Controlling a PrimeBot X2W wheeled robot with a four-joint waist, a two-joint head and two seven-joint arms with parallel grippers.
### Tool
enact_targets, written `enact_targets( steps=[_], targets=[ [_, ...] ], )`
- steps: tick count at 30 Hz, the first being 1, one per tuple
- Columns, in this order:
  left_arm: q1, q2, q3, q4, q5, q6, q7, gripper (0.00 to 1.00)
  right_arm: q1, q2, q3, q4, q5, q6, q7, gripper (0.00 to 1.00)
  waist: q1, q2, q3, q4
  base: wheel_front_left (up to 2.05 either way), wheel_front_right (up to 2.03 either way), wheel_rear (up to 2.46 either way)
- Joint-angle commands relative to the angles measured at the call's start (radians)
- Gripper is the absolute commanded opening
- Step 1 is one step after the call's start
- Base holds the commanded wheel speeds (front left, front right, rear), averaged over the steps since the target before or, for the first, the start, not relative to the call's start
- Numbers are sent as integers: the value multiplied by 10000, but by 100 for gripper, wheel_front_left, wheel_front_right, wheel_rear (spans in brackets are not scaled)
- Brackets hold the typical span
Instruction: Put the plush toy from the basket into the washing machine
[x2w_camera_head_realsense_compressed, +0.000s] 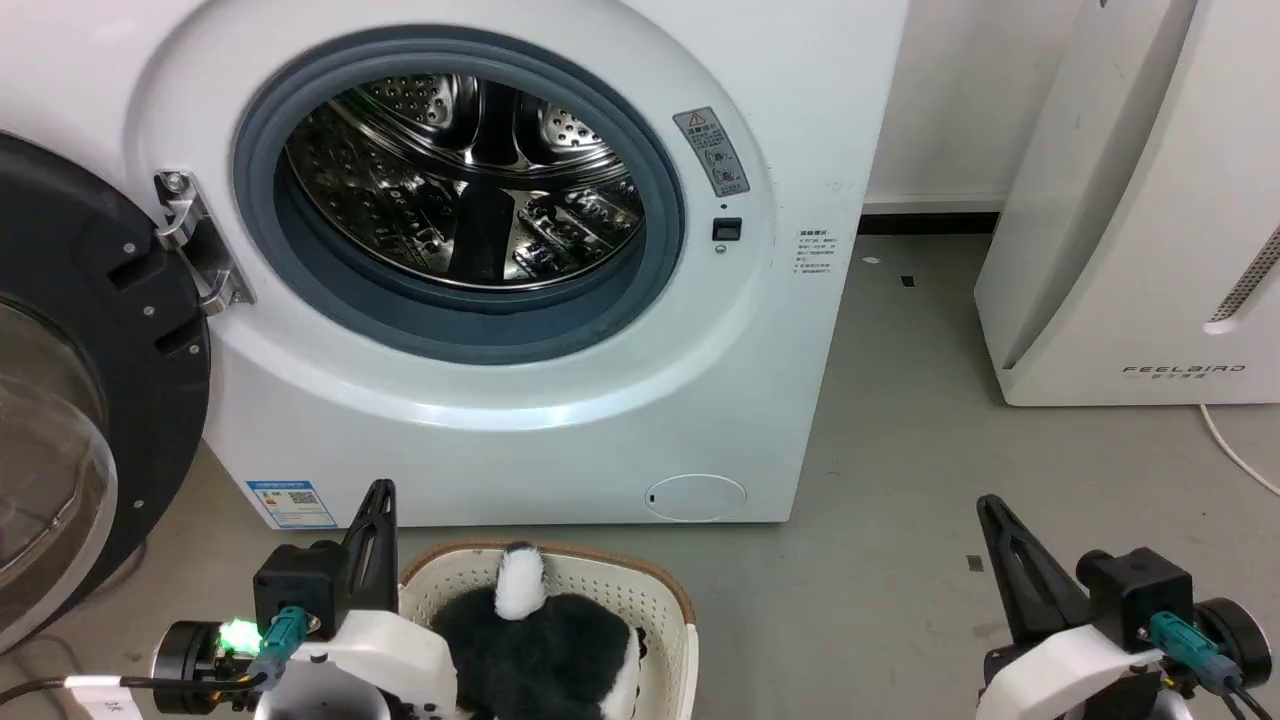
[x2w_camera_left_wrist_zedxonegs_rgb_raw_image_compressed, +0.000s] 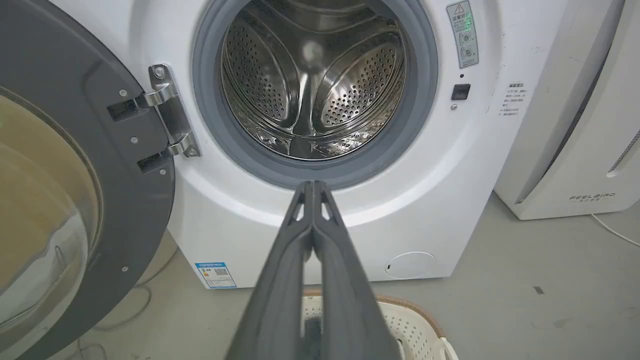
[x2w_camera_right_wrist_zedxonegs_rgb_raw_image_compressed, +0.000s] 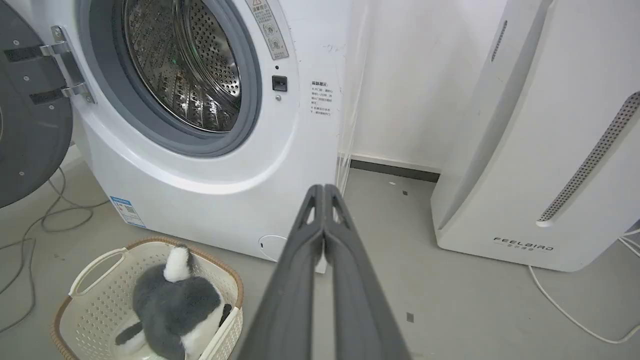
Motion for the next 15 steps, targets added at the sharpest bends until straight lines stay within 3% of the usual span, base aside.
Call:
enact_targets(
  steps=[1, 13, 14, 15],
  targets=[
    [145, 1, 14, -41, 26, -55, 3, 0, -140, -4, -3, 24, -78, -9, 14, 0, 0, 0, 0, 0, 0, 0, 0],
    [145, 1, 14, -41, 26, -55, 3, 0, -140, -4, -3, 24, -78, -9, 14, 0, 0, 0, 0, 0, 0, 0, 0],
    [0, 0, 0, 0, -1, 0, -1, 100, 0, 0, 1, 0, 2, 0, -1, 100, 0, 0, 0, 0, 0, 0, 0],
    [-1, 0, -1, 4, -4, 6, -3, 100, 5, 0, 3, 0, 10, 0, -3, 100, 0, 0, 0, 0, 0, 0, 0]
  ],
)
